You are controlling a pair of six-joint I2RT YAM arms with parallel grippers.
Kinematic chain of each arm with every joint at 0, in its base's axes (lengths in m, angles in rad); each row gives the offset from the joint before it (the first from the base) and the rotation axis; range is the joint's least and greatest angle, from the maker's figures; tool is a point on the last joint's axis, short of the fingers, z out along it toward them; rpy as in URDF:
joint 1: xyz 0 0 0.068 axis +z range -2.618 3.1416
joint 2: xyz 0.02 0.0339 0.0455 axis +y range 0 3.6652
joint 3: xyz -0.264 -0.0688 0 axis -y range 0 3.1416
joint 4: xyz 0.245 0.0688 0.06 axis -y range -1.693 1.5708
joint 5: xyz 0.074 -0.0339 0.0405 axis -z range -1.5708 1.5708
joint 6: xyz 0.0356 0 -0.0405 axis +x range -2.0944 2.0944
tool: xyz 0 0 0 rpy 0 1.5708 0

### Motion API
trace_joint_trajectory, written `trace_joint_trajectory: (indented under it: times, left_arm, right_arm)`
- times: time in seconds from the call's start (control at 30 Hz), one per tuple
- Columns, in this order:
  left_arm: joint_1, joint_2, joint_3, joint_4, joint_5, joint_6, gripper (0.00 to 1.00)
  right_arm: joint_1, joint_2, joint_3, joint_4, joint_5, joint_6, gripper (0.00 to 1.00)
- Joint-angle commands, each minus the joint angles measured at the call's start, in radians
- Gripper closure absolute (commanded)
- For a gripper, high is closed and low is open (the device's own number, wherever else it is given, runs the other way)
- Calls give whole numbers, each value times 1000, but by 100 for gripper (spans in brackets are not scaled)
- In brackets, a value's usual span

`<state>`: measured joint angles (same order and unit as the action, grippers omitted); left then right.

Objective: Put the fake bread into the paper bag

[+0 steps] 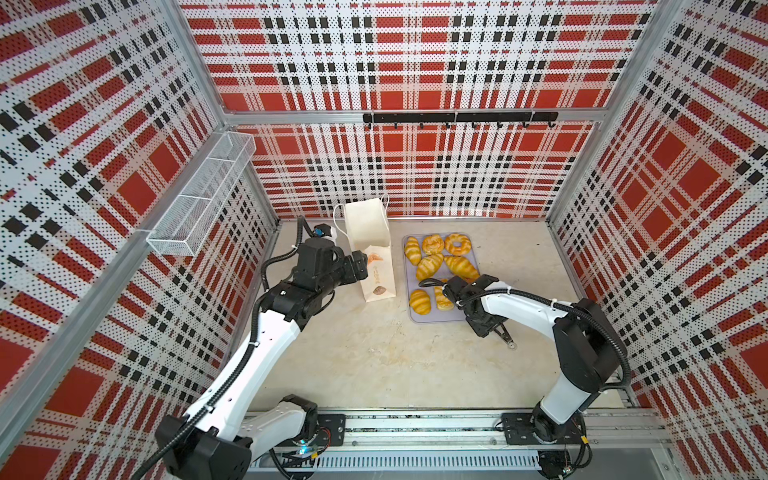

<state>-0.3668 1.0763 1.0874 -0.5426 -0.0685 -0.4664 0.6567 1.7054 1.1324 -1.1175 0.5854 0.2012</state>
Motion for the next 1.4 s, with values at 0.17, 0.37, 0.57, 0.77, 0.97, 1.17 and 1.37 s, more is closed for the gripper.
trace_joint_trajectory:
  times: [0.17,0.37,0.57,0.77,0.97,1.17,1.37]
  left_arm:
    - [-126,-159,-139,64,-172,25,0]
    - [-207,-240,-218,73,-240,46,0]
    - [-262,-315,-298,96,-270,47,0]
    - [-284,-366,-347,116,-296,37,0]
    - [-324,-378,-381,116,-319,30,0]
    - [-369,-365,-403,119,-354,18,0]
    - [-421,-347,-421,137,-408,13,0]
  right_arm:
    - [-4,20,38,-18,26,-22,57]
    - [-5,28,43,-20,10,-39,63]
    - [-7,17,30,-19,1,-45,73]
    - [-6,-33,12,-15,-15,-45,80]
    - [-7,-94,9,-13,-28,-46,83]
    - [-7,-145,6,-21,-32,-46,83]
    - [-7,-183,10,-29,-41,-40,83]
